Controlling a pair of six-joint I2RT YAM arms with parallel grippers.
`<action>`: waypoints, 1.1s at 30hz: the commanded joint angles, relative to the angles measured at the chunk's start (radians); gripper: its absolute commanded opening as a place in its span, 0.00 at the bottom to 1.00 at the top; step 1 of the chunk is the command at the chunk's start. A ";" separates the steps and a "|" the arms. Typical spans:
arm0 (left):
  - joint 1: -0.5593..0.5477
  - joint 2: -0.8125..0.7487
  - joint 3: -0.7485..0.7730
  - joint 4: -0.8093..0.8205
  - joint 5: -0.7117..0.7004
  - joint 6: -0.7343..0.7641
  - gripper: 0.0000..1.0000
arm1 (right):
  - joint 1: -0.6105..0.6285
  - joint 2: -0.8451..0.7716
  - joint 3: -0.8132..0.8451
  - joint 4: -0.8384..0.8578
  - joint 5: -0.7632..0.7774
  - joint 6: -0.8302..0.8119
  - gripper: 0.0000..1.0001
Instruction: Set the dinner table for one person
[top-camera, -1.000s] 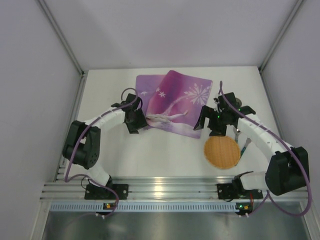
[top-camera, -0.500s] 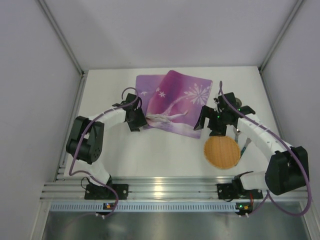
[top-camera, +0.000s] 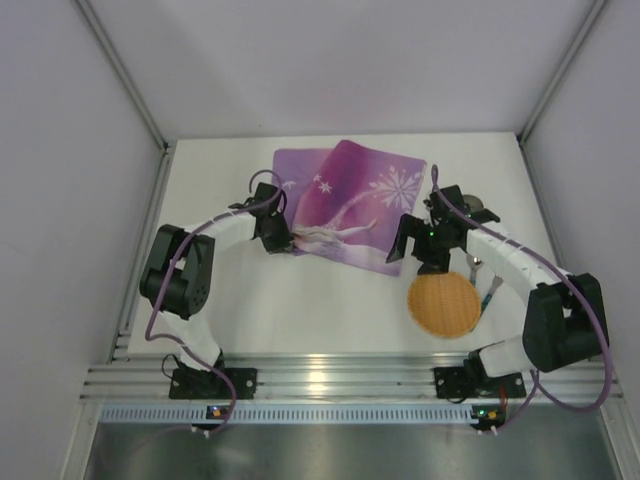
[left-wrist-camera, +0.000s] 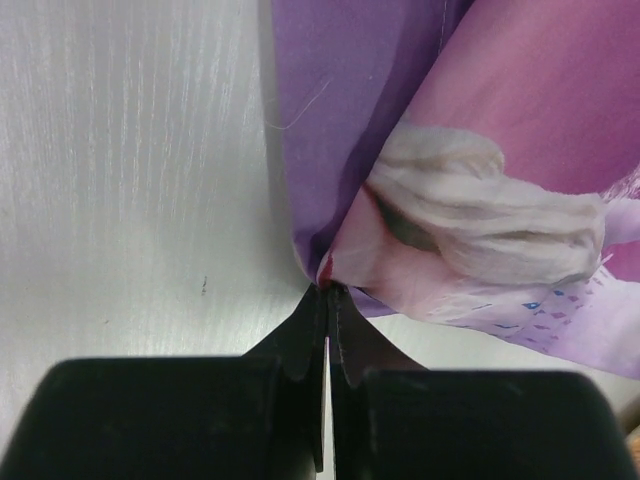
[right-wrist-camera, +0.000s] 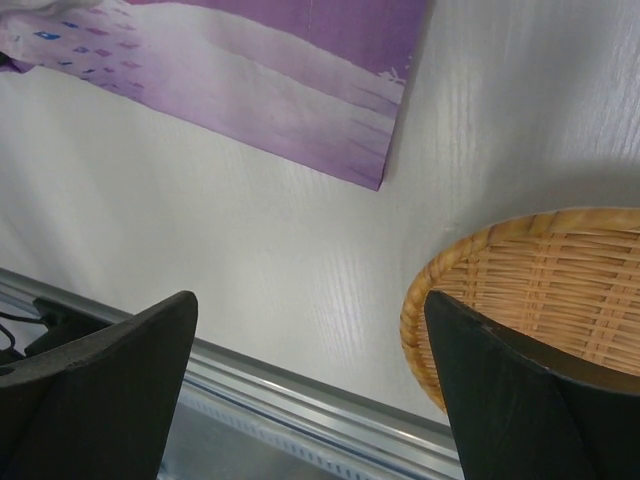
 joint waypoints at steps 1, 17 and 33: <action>0.003 0.045 0.003 -0.014 -0.025 0.032 0.00 | 0.013 0.060 0.031 0.065 -0.004 0.012 0.96; 0.003 0.059 0.054 -0.103 -0.009 0.060 0.00 | 0.042 0.399 0.163 0.194 0.063 0.058 0.64; 0.106 -0.041 0.010 -0.253 -0.173 0.070 0.00 | -0.010 0.445 0.309 0.074 0.141 -0.022 0.00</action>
